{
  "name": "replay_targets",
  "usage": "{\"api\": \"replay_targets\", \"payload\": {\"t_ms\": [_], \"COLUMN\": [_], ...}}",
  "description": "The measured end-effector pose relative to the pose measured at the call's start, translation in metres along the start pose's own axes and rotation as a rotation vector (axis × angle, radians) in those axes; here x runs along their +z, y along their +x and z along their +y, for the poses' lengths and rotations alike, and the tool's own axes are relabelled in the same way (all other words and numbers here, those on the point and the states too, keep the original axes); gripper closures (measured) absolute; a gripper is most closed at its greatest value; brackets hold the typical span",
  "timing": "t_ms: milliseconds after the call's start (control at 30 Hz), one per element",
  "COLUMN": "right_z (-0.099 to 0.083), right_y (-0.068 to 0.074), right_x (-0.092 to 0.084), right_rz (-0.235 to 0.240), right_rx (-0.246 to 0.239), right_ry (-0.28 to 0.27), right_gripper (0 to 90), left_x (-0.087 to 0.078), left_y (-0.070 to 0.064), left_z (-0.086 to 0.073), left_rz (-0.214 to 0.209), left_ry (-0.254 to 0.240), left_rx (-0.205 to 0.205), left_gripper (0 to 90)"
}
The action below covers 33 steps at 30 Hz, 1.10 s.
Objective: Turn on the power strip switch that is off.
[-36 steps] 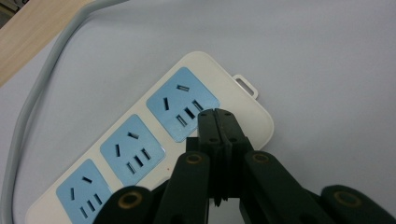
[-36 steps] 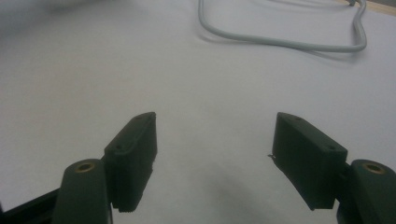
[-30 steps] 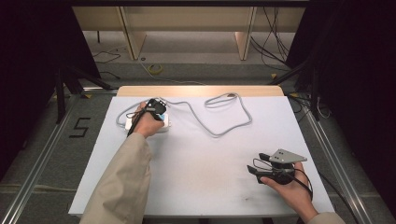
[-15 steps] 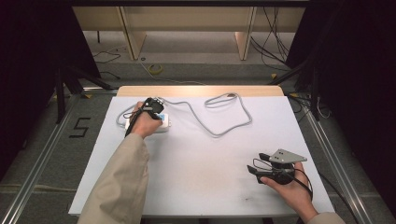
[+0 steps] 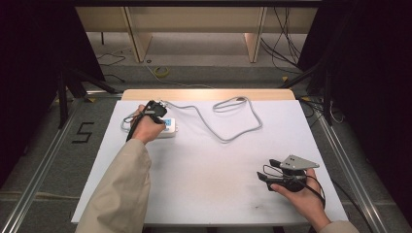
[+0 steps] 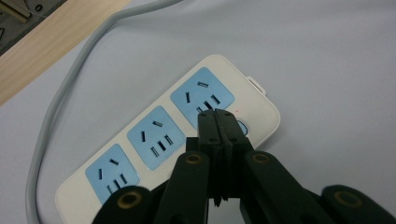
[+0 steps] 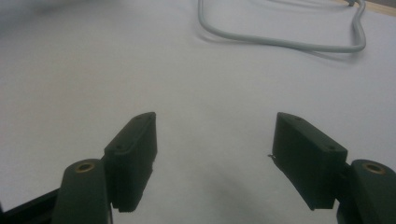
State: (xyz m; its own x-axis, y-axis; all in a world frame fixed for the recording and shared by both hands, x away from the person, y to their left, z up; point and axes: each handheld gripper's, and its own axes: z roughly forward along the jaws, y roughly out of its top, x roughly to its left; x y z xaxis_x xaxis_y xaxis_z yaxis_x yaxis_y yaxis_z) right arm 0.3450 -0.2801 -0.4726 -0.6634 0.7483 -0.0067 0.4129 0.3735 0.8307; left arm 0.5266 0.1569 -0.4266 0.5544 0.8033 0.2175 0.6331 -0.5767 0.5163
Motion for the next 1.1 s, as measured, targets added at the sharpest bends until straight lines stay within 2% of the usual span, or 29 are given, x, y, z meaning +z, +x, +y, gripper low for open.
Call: {"api": "replay_targets", "payload": {"t_ms": [100, 333, 700, 1100], "right_z": [0.0, 0.0, 0.0, 0.0], "right_y": [0.0, 0.0, 0.0, 0.0], "right_x": [0.0, 0.0, 0.0, 0.0], "right_rz": [0.0, -0.001, -0.001, -0.002], "right_rx": [0.001, 0.0, -0.001, 0.001], "right_ry": [0.001, 0.0, 0.0, 0.001], "right_gripper": [31.7, 31.7, 31.7, 31.6], "left_x": [-0.001, -0.005, -0.01, -0.022], "left_y": [-0.001, -0.002, -0.002, -0.006], "left_z": [-0.001, -0.002, -0.009, -0.016], "left_rz": [0.002, -0.01, -0.017, -0.036], "left_ry": [-0.01, -0.009, -0.017, -0.031], "left_rx": [-0.007, 0.008, -0.004, -0.009], "left_gripper": [89.5, 89.6, 89.6, 89.6]}}
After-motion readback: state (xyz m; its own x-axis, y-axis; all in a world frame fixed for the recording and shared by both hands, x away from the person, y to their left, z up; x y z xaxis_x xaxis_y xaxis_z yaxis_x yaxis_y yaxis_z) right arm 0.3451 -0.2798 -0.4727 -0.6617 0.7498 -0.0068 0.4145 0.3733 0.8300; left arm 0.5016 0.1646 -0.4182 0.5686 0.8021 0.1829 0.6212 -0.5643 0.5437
